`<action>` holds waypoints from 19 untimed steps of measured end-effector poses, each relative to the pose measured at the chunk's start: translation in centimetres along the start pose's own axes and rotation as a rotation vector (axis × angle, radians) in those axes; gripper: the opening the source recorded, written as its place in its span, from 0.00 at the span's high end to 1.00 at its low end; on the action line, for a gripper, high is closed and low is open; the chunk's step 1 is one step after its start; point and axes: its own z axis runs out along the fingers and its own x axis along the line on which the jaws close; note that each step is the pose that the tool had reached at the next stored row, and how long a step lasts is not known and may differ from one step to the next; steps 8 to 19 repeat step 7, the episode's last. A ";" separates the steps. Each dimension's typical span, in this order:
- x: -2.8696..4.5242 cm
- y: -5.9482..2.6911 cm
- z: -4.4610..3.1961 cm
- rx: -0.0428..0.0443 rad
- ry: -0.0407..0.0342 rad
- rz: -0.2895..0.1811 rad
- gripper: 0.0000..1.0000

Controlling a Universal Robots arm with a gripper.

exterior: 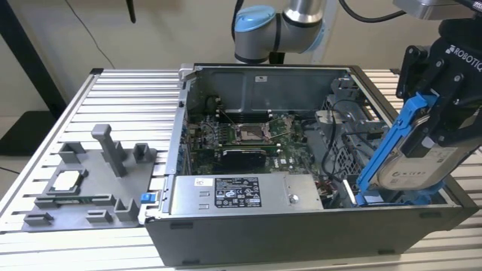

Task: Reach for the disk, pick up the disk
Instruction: 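Pick up the disk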

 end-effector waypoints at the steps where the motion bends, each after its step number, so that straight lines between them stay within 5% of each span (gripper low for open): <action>1: 0.00 0.00 0.00 0.0000 0.0001 0.000 1.00; 19: -0.14 0.02 -0.01 0.0000 0.0002 0.000 1.00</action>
